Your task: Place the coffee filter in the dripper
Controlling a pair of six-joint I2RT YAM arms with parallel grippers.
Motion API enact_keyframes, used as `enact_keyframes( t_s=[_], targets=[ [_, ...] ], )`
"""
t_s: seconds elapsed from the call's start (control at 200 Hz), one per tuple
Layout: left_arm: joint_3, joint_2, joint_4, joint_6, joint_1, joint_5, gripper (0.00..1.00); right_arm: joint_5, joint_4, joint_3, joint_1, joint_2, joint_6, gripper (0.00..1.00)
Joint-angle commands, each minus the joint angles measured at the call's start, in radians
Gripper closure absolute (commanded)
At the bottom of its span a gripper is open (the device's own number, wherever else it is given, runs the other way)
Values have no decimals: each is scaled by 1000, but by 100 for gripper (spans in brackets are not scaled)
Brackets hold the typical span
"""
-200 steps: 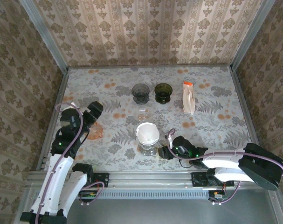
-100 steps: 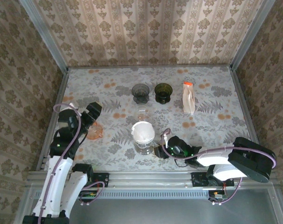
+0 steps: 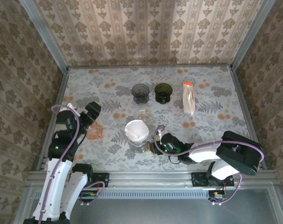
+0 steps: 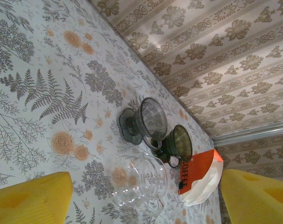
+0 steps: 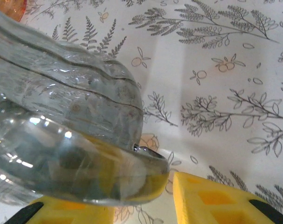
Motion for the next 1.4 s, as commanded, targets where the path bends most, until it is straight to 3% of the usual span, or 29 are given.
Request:
enact_keyframes(
  t_s=[0.0, 0.405, 0.58, 0.81, 0.93, 1.035, 1.255, 1.395],
  targets=[
    [36, -19, -36, 32, 10, 13, 16, 43, 24, 29, 5, 31, 6, 62],
    [29, -28, -35, 32, 12, 13, 15, 83, 42, 13, 15, 23, 14, 53],
    [14, -34, -28, 24, 12, 13, 15, 148, -51, -24, 74, -77, 33, 49],
    [2, -46, -21, 14, 13, 16, 15, 252, -258, -103, 213, -367, 35, 46],
    [-3, -52, -24, 15, 14, 13, 15, 276, -242, -135, 267, -410, 12, 46],
    [-10, -54, -24, 15, 15, 8, 15, 285, -156, -136, 278, -340, -28, 46],
    [-13, -55, -47, 26, 17, 2, 16, 239, 247, -91, 306, 46, -67, 48],
    [-7, -50, -53, 32, 19, 1, 16, 246, 347, -28, 318, 194, -67, 48]
  ],
)
